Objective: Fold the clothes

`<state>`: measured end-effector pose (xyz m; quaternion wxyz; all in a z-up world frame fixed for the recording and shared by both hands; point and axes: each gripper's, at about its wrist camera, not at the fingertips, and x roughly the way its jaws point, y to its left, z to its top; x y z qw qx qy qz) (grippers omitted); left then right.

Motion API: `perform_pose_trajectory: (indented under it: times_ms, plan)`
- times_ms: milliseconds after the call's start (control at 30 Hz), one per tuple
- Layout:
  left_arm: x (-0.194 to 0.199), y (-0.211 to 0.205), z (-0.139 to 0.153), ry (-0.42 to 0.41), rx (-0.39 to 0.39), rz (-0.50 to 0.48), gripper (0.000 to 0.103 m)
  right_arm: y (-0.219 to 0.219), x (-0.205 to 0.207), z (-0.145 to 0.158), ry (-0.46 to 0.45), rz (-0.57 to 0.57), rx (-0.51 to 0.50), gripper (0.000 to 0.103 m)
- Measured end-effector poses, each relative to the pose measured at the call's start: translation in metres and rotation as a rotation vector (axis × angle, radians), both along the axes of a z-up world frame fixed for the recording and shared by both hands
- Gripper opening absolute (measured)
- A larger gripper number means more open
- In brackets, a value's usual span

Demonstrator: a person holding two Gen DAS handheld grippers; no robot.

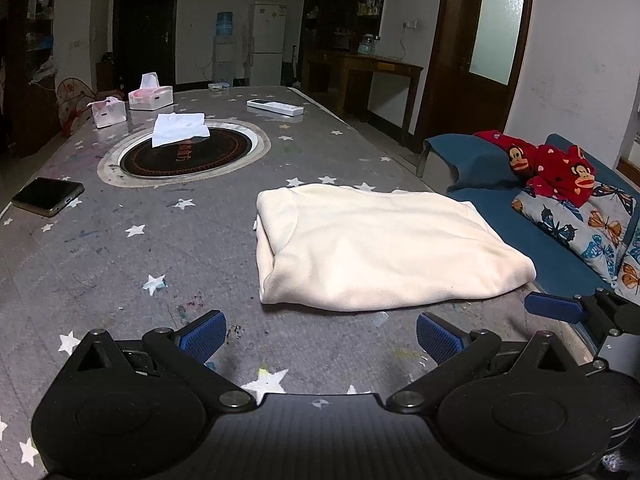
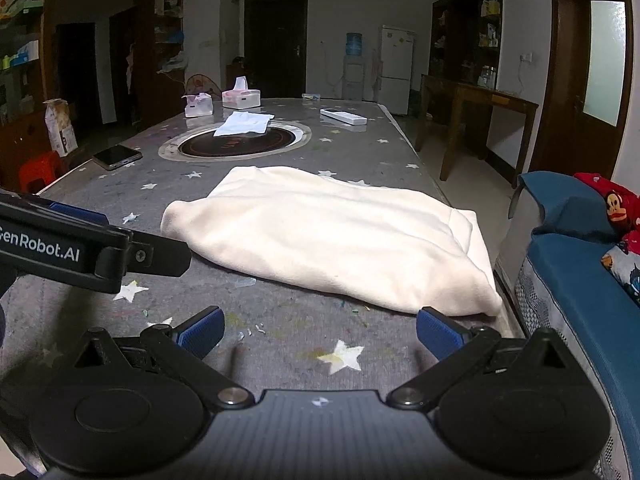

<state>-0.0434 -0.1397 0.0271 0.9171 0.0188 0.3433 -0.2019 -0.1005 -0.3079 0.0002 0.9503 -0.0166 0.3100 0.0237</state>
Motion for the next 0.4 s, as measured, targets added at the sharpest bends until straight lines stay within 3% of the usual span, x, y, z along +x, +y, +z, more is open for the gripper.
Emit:
perform_pose_trajectory:
  times_ms: [400]
  plan:
    - [-0.0005, -0.0018, -0.0031, 0.011, -0.001, -0.001, 0.103, 0.0, -0.0016, -0.0004, -0.005, -0.013, 0.009, 0.103]
